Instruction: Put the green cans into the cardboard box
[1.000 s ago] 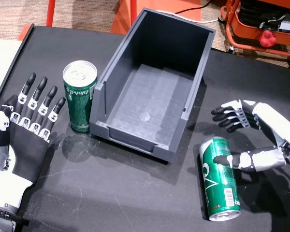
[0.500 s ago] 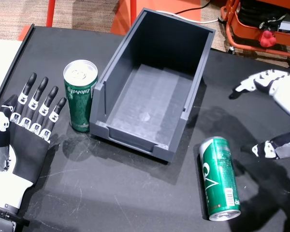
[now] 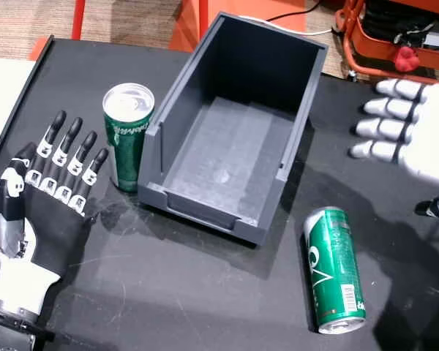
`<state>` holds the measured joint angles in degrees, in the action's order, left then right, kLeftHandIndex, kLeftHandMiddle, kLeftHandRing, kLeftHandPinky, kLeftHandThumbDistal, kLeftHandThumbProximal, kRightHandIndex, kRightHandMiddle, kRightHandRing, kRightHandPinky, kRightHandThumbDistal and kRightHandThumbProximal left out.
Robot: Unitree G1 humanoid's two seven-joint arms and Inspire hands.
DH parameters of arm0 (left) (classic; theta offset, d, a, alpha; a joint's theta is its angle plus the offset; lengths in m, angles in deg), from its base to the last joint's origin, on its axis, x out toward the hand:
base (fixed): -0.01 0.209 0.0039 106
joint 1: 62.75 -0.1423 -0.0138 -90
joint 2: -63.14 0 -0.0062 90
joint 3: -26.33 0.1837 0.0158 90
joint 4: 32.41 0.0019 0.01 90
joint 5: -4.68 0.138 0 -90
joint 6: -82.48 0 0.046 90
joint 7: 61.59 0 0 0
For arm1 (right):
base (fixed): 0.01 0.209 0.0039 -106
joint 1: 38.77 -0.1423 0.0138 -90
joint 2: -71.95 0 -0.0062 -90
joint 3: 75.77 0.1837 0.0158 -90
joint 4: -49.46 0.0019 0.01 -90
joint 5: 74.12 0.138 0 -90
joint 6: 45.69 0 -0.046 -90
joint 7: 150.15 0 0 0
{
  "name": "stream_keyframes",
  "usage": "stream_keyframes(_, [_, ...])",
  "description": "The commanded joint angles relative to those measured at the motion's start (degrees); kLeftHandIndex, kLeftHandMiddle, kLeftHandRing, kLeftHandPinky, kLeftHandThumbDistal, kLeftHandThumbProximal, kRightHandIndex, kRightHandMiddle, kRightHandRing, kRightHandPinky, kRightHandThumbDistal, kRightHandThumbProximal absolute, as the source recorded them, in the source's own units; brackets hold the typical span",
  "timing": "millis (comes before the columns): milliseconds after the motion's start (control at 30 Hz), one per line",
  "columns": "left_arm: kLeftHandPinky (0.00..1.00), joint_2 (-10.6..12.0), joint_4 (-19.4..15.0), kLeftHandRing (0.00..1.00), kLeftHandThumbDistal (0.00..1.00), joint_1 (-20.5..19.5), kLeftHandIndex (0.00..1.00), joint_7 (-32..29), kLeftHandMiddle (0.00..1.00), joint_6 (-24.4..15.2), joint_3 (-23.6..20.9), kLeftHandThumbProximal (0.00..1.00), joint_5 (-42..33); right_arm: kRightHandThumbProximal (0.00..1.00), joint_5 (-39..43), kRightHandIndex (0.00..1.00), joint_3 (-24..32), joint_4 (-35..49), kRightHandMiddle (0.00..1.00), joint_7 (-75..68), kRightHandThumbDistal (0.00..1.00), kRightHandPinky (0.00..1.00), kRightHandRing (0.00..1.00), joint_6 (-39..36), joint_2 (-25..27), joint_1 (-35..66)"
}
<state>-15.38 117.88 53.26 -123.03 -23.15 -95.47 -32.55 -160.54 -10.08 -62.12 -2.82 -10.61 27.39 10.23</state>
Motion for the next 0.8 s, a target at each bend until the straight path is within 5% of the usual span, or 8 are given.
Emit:
stream_keyframes(0, [0.96,1.1,-0.1,1.0,0.38,-0.4,1.0,-0.9,0.99,0.0,0.6,0.79,0.3,0.33,-1.5,0.95,-2.9,-0.8,0.92,-1.9,1.0,0.88,0.9,0.3,1.2,-2.3])
stream_keyframes(100, [0.95,1.3,-0.3,0.99,0.37,-0.4,1.0,-1.0,0.98,0.1,0.5,0.78,0.2,0.42,-0.8,0.97,-5.7,-2.1,0.94,-1.6,1.0,0.91,0.92,-1.1,1.2,-4.2])
stream_keyframes(367, [0.94,1.8,-1.4,1.0,0.35,-0.9,1.0,-0.9,0.98,0.4,0.8,0.78,0.3,0.46,-0.9,0.94,-11.9,-6.9,0.92,-3.9,1.0,0.9,0.9,-0.8,-0.7,-5.9])
stream_keyframes(667, [0.94,2.1,-2.6,0.99,0.37,-1.5,1.0,-0.6,0.96,0.4,1.0,0.75,0.1,0.42,4.6,0.92,-14.3,-13.1,0.88,-3.9,1.0,0.83,0.86,-2.1,-5.5,-6.3])
stream_keyframes(767, [0.94,2.3,-3.7,0.99,0.31,-2.0,1.0,-0.1,0.96,-0.5,1.2,0.82,0.3,0.39,9.6,0.91,-13.8,-15.7,0.87,-1.8,1.0,0.83,0.85,-3.8,-7.0,-5.6])
